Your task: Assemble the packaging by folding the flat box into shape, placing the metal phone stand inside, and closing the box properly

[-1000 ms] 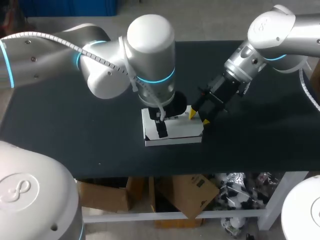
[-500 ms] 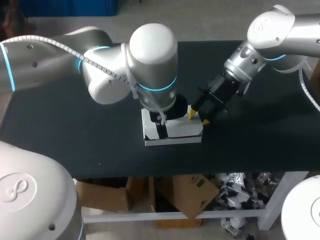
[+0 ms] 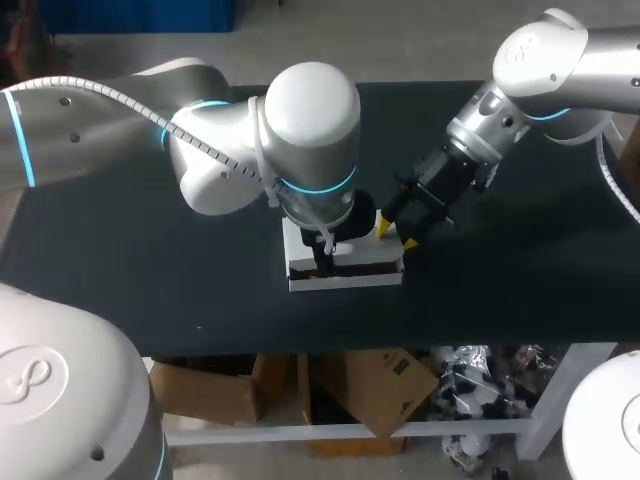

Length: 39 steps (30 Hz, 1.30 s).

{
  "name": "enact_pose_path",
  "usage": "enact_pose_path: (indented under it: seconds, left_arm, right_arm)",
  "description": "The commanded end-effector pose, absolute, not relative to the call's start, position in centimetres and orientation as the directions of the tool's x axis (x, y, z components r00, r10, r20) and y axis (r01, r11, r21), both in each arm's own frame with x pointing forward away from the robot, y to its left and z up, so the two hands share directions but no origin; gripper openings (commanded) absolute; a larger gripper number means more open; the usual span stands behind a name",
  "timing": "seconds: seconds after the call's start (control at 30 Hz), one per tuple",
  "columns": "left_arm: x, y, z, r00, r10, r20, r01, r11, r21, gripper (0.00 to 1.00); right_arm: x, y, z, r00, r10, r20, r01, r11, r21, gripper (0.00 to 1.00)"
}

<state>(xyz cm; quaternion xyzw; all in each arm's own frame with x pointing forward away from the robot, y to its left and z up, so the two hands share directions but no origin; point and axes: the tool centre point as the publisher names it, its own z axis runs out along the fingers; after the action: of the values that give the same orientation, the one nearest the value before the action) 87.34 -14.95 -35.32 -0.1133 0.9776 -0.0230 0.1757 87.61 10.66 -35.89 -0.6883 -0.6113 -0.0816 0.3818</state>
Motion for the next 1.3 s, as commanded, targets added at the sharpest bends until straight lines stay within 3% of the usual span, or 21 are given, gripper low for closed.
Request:
enact_pose_path:
  seconds: [0.03, 1.3]
  left_arm:
    - [87.3, -15.4, -35.5, -0.902, -0.234, -0.362, -0.224, 0.972, -0.069, 0.44]
    - [86.9, -15.0, -36.8, -0.863, -0.198, -0.466, -0.189, 0.980, -0.067, 0.42]
  right_arm:
    - [87.8, 10.7, -35.9, 0.239, 0.778, 0.580, 0.901, 0.045, -0.431, 0.48]
    - [87.3, 10.3, -35.5, 0.238, 0.781, 0.577, 0.905, 0.037, -0.423, 0.48]
